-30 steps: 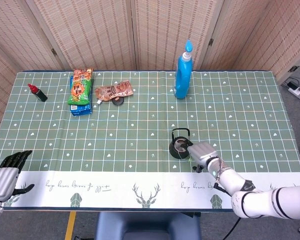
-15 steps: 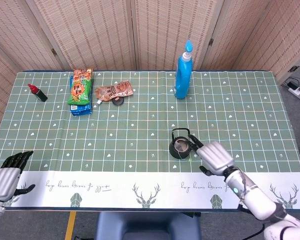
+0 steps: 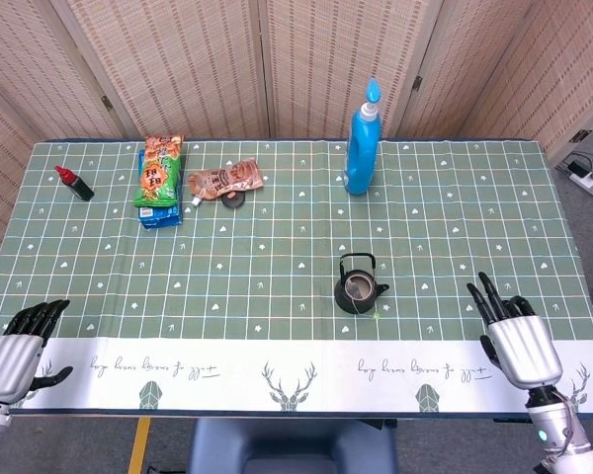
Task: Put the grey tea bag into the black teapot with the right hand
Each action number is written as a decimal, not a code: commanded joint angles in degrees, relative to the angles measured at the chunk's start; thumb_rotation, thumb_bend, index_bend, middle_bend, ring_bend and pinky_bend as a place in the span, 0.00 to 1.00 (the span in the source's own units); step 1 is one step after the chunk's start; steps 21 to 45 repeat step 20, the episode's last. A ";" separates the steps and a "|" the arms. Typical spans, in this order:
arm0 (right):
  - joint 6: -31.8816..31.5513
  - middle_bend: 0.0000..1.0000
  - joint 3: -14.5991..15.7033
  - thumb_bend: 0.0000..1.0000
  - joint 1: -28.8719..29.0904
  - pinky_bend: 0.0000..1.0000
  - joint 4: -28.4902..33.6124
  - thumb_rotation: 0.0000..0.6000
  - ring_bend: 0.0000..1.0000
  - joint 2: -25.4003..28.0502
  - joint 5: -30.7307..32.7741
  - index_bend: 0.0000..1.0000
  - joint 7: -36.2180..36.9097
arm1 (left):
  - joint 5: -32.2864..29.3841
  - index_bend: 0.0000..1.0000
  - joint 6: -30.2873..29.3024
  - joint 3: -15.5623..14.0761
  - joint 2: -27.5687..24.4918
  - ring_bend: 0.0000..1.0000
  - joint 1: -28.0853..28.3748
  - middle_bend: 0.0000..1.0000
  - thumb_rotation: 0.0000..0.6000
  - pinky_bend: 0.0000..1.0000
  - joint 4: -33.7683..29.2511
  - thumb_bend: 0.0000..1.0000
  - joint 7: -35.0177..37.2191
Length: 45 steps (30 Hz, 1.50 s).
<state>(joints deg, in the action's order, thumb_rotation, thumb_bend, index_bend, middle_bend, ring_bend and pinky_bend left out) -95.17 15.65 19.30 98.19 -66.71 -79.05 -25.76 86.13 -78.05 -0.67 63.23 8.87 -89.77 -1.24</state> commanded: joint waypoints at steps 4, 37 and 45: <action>6.01 0.00 -4.70 0.40 -4.52 0.00 -9.57 1.00 0.00 -3.06 3.24 0.00 12.25 | -0.29 0.00 0.13 0.20 0.01 0.06 0.06 0.05 1.00 0.11 0.10 0.15 0.12; 6.69 0.00 -7.59 0.40 -7.70 0.00 -9.13 1.00 0.00 -2.05 -4.26 0.00 13.88 | 0.49 0.00 -1.43 -0.19 -0.54 0.06 -0.90 0.05 1.00 0.11 -0.83 0.15 -0.68; 6.69 0.00 -7.59 0.40 -7.70 0.00 -9.13 1.00 0.00 -2.05 -4.26 0.00 13.88 | 0.49 0.00 -1.43 -0.19 -0.54 0.06 -0.90 0.05 1.00 0.11 -0.83 0.15 -0.68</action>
